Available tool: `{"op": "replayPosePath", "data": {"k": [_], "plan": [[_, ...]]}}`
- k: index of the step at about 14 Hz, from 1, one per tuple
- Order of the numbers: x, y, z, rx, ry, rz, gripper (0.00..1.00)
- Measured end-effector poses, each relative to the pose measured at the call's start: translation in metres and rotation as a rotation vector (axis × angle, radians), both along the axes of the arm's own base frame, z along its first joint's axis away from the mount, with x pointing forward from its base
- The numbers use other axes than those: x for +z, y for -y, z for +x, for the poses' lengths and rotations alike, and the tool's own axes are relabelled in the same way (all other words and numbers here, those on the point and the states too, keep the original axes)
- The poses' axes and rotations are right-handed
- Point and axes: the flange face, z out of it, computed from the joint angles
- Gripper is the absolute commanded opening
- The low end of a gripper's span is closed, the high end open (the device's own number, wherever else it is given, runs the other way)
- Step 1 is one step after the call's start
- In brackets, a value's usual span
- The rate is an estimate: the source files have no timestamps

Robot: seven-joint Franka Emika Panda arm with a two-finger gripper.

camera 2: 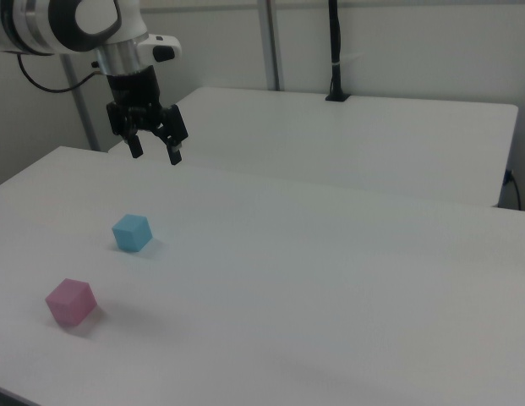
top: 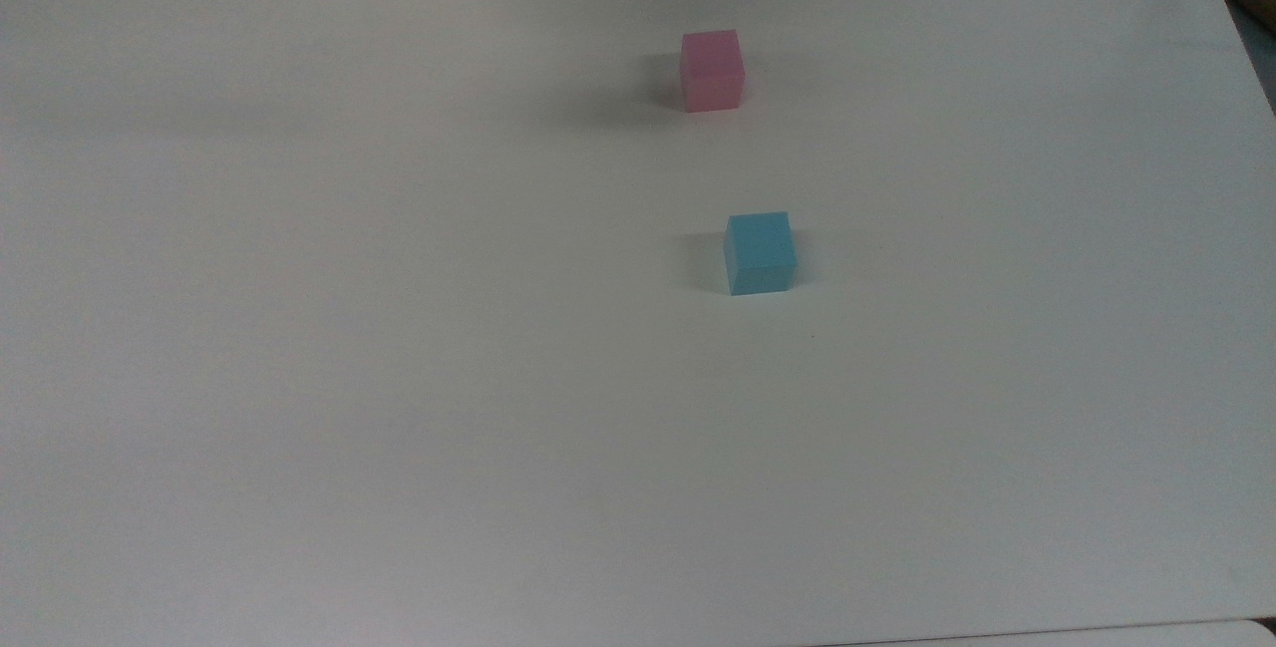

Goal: Put blue cube on pink cube

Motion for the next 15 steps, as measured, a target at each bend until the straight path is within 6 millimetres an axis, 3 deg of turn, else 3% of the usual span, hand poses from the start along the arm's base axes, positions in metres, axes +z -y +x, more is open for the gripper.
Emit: {"op": "replayPosePath", "data": {"k": [12,15], "plan": [[0.0,0.0057,0.0,-0.021,0.001,0.0,1.0],[0.0002,-0.0005,-0.0001,-0.015,0.001,0.0,1.0]]}}
